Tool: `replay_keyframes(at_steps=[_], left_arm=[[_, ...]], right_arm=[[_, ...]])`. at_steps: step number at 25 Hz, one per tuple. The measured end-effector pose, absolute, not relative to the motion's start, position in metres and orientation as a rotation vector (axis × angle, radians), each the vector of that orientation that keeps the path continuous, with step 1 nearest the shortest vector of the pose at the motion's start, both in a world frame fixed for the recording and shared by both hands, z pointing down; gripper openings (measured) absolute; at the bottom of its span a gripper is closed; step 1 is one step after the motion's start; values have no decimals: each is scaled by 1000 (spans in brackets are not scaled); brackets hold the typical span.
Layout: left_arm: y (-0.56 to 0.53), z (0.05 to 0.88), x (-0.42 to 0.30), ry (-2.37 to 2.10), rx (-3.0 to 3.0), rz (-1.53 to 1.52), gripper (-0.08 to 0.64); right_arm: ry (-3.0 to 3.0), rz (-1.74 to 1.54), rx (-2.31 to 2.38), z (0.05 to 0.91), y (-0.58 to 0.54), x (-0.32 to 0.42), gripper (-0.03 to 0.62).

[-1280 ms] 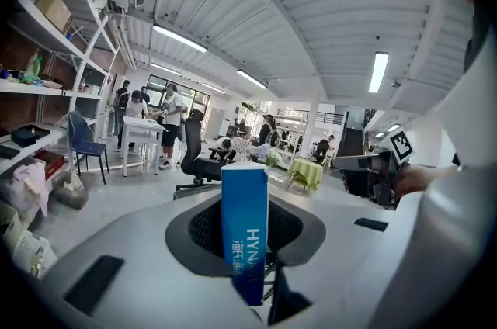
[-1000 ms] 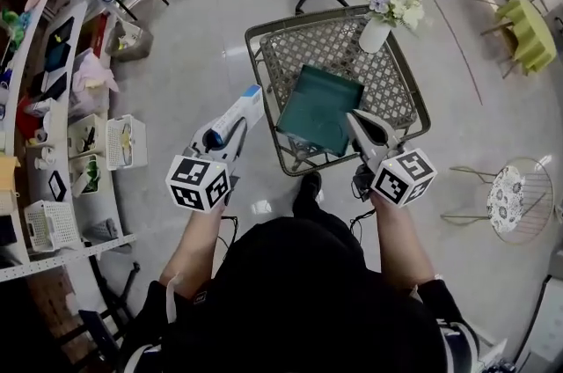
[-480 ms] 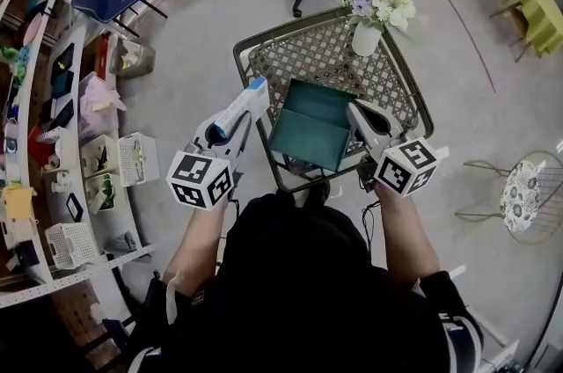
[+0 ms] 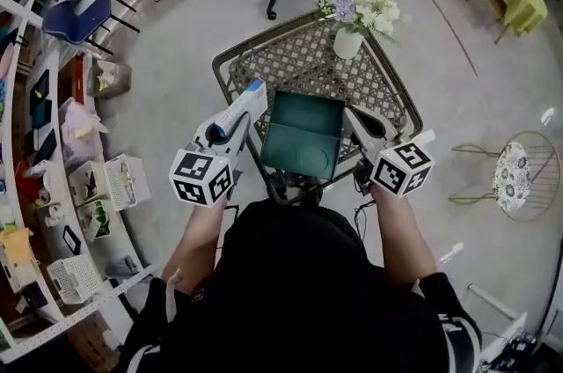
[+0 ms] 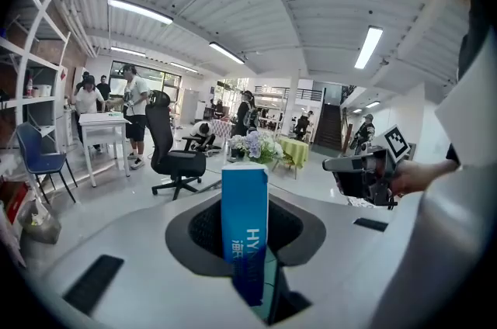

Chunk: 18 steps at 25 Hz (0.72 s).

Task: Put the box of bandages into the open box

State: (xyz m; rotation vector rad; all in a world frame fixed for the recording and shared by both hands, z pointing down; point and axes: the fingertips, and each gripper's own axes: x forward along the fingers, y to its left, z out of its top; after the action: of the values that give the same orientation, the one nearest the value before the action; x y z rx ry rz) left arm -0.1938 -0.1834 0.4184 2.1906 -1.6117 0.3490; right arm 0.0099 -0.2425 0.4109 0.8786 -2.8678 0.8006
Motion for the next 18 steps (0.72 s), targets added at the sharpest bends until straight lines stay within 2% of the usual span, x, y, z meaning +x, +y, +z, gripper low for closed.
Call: replay_keyframes(at_steps=[18], left_arm=[[-215,514,-194,-1225,2228,425,78]], right_arm=[[-2659,907,1088,449,-225,-35,9]])
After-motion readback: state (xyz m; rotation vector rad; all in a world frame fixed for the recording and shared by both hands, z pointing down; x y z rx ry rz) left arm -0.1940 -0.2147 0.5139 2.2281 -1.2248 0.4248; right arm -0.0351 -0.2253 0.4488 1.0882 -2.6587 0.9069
